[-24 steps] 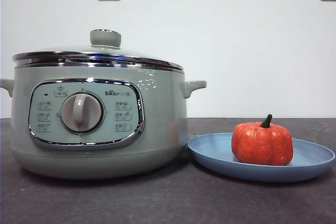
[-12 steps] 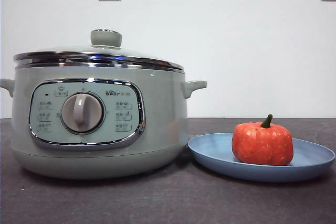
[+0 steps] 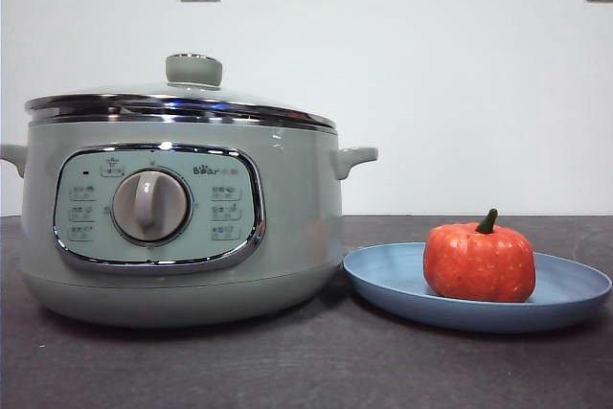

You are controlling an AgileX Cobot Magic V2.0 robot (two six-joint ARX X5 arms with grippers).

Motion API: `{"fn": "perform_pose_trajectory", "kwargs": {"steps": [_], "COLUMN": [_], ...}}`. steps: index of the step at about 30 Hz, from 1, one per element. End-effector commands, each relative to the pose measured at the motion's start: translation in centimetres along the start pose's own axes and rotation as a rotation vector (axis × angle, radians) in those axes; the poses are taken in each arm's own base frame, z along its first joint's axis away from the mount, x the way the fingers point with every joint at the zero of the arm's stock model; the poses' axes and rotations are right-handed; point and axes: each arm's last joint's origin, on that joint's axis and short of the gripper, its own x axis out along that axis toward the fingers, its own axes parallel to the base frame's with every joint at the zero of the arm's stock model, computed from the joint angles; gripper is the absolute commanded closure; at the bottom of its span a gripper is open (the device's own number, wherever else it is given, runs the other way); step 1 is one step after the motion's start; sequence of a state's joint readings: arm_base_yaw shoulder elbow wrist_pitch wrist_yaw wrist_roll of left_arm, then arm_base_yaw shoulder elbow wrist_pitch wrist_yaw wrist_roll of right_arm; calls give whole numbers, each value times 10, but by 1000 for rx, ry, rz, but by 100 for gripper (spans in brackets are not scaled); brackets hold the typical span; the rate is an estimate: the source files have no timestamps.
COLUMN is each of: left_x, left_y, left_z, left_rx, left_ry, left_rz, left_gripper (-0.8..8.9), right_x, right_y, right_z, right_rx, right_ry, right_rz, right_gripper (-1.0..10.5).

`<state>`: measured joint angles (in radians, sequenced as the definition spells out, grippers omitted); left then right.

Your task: Take the pumpkin out from the steamer,put the pumpkin in the blue plate,close the lid

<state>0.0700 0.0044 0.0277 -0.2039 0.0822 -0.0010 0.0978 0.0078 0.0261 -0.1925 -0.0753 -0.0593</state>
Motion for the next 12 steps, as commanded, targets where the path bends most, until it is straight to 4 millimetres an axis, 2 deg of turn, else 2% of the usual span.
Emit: {"fn": "perform_pose_trajectory", "kwargs": {"steps": [1,12], "left_x": [1,1], "left_y": [1,1], "left_z": [-5,-5], "left_rx": [-8,-8], "left_ry": [12,12], "left_rz": [5,5], "left_gripper": [816,816], "right_x": [2,2], "right_y": [0,0], "right_z": [-5,-5], "right_rx": [11,11], "right_ry": [17,21], "right_rz": [-3,-2], "right_gripper": [945,945]}}
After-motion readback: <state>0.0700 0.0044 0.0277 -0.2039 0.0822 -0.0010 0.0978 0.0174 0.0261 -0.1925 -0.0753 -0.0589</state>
